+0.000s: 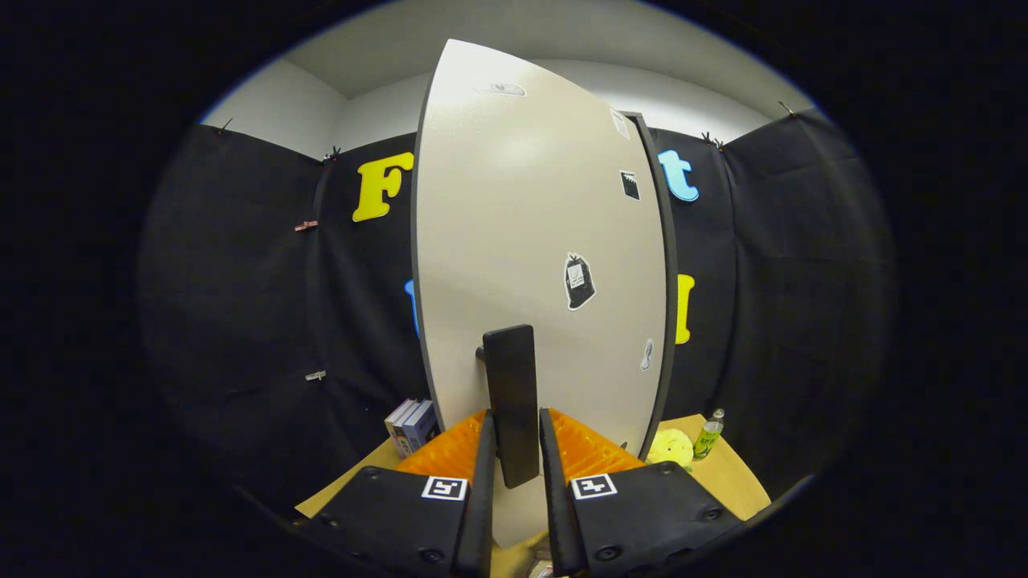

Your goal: Open the shoe cabinet door, grab the shoes and put them into the shoe cabinet, then close the shoe cabinet door.

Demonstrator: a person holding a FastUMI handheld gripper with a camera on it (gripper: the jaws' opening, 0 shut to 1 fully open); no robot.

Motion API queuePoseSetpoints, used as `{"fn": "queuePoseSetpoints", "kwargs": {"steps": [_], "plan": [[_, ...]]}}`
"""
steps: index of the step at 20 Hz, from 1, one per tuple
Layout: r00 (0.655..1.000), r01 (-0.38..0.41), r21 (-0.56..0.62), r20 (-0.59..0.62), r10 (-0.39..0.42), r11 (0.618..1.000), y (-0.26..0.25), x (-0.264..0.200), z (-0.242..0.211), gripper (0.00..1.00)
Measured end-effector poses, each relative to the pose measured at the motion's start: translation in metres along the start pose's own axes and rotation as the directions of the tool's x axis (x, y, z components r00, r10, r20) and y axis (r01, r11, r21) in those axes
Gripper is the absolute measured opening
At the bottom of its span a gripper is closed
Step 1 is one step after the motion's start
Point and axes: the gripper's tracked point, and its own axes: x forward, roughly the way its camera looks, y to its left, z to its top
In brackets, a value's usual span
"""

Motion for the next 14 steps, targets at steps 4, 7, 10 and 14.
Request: {"fn": "queuePoseSetpoints", "kwargs": {"steps": [4,7,10,14], "plan": [[1.0,0.006,-0.007,-0.004,-0.006,1.0,-0.019,-0.015,0.001,0.32],[1.0,0.017,-0.011,0.003,-0.017,1.0,-0.035,-0.025,0.003,0.32],[1.0,0.026,-0.016,0.008,-0.026,1.0,-0.051,-0.036,0.004,0.32],[0.999,0.049,0.009,0.014,-0.049,0.999,-0.075,-0.046,0.006,0.32]]}}
